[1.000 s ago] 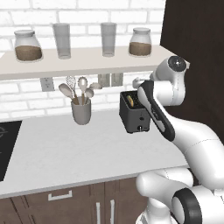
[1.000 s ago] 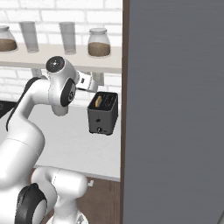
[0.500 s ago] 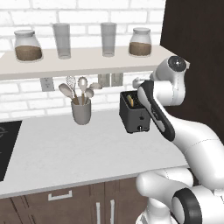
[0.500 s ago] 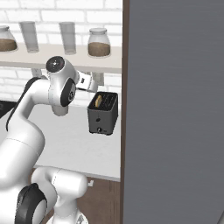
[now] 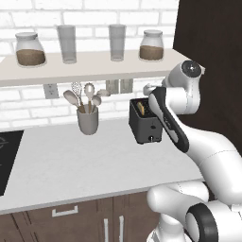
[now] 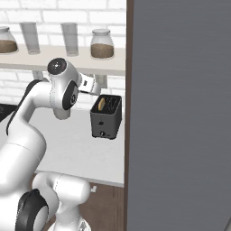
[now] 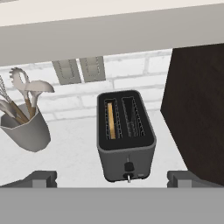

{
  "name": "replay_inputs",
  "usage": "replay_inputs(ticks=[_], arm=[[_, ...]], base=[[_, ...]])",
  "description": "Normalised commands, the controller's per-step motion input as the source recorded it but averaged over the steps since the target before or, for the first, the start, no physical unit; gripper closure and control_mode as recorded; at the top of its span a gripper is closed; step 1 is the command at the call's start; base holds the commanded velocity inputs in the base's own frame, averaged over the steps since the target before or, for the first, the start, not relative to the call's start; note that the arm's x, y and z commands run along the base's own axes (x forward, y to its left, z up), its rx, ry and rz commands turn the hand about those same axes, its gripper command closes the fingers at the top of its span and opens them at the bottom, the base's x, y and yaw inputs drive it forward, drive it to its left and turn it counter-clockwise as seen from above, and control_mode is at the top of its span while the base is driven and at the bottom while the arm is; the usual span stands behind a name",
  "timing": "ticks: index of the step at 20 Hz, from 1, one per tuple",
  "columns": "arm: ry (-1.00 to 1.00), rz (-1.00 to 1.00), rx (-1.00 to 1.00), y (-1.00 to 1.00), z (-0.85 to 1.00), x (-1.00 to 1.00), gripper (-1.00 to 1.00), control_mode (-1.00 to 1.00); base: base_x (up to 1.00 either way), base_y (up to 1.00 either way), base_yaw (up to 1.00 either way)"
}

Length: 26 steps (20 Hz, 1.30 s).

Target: Start the toaster. Once the lever pops up, take the bread to the plate on the dining counter.

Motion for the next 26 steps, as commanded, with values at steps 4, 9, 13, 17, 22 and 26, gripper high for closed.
replay_inputs(ticks=[4,9,13,17,22,26], arm=[[0.00,0.00,0.00,0.00,0.00,0.00,-1.00,-1.00],[0.00,0.00,0.00,0.00,0.00,0.00,-1.00,-1.00],[0.00,0.00,0.00,0.00,0.00,0.00,-1.00,-1.00],[0.00,0.00,0.00,0.00,0.00,0.00,-1.00,-1.00],[0.00,0.00,0.00,0.00,0.00,0.00,-1.00,-1.00],[0.00,0.00,0.00,0.00,0.00,0.00,-1.00,-1.00]], base=[[0.00,0.00,0.00],[0.00,0.00,0.00],[0.00,0.00,0.00],[0.00,0.00,0.00],[0.00,0.00,0.00],[0.00,0.00,0.00]])
